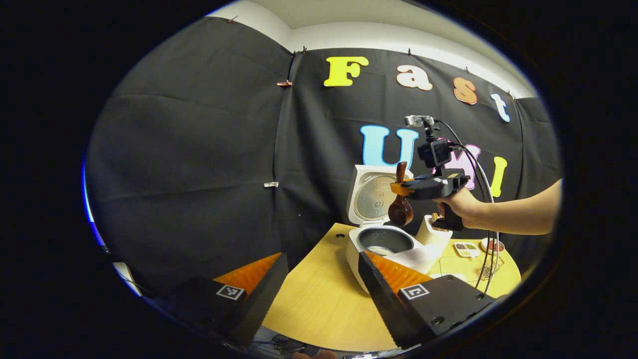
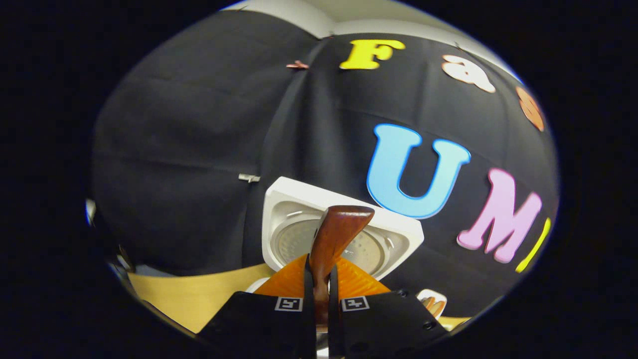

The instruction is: Close the left gripper, press the button to open the rice cooker; take a wooden spoon from the chopstick holder with the right hand, scoop a spoonful of rice and pour it into the rice cooker, then put the wooden spoon back into the chopstick holder.

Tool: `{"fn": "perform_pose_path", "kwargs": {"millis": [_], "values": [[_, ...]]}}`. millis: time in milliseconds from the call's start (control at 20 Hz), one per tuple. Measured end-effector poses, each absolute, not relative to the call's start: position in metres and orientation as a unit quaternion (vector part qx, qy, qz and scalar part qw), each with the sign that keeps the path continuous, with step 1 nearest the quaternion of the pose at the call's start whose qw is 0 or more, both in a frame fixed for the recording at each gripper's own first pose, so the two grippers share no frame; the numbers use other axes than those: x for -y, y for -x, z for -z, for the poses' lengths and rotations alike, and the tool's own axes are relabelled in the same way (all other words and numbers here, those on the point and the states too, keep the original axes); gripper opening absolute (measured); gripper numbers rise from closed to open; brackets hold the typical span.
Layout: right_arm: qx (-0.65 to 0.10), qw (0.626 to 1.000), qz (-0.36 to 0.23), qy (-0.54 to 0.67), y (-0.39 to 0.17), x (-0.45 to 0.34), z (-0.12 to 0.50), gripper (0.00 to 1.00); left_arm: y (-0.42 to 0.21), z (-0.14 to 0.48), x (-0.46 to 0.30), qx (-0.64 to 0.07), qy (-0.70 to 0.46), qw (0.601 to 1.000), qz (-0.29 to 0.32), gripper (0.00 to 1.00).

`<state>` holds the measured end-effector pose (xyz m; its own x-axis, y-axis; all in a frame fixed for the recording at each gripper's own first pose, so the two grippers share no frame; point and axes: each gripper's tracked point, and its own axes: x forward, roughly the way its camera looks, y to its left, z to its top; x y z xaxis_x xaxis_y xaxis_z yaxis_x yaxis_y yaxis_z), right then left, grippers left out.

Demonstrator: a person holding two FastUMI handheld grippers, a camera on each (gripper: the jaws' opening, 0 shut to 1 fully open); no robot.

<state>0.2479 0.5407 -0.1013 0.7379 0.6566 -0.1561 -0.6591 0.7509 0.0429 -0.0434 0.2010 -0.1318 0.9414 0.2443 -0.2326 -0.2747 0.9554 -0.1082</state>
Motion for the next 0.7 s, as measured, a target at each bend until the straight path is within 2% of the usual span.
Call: {"fn": "perform_pose_path", "kwargs": {"millis": [300, 400, 450, 700], "values": [[-0.102, 0.941, -0.309, -0.092, -0.261, -0.478, 0.084, 0.13, 0.049, 0.126, -0.186, -0.105, 0.069, 0.983, -0.131, 0.98], [-0.099, 0.941, -0.300, -0.124, -0.261, -0.452, 0.075, 0.13, 0.048, 0.123, -0.177, -0.103, 0.068, 0.984, -0.128, 1.00], [-0.095, 0.940, -0.298, -0.138, -0.259, -0.437, 0.072, 0.13, 0.048, 0.121, -0.172, -0.102, 0.068, 0.985, -0.125, 0.98], [-0.080, 0.940, -0.284, -0.170, -0.253, -0.360, 0.063, 0.13, 0.041, 0.115, -0.148, -0.099, 0.063, 0.987, -0.113, 0.98]]}}
